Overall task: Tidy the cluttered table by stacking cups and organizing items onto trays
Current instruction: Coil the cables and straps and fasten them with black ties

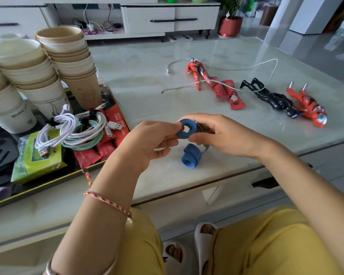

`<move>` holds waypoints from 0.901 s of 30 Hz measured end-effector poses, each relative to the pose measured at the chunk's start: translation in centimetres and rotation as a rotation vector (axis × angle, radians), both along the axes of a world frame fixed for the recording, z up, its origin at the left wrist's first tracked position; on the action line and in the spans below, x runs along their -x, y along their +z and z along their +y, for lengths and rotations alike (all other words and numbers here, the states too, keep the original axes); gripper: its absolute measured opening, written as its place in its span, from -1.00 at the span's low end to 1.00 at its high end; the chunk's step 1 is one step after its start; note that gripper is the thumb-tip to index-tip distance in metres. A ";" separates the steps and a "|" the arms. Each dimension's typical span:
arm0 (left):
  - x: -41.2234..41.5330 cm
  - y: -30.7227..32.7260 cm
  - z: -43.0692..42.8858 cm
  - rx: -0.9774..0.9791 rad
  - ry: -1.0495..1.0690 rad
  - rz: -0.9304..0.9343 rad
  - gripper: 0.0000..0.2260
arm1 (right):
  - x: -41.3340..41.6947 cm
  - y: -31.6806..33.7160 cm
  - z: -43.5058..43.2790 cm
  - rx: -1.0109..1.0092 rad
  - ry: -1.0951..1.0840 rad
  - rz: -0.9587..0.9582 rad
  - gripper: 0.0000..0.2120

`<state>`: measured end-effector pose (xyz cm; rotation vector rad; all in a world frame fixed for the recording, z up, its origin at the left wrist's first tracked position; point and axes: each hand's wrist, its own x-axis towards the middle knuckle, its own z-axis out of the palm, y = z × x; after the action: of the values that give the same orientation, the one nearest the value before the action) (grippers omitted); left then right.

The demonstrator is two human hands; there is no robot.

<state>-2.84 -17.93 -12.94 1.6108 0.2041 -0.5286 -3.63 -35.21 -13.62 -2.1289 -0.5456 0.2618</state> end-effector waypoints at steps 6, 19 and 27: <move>-0.2 -0.3 0.2 -0.026 -0.012 -0.044 -0.92 | 0.1 -0.2 0.3 -0.101 -0.064 0.055 -0.63; 0.5 0.3 -0.9 0.326 0.065 0.080 -0.94 | 0.4 -0.5 2.9 -0.163 -0.338 -0.181 -0.74; 0.1 -0.2 0.0 0.093 -0.059 -0.054 -0.84 | 0.7 0.9 1.2 -0.057 -0.114 -0.059 -0.73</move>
<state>-2.99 -17.92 -13.13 1.5417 0.0904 -0.5321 -4.34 -34.03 -12.75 -2.1094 -0.4585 0.1182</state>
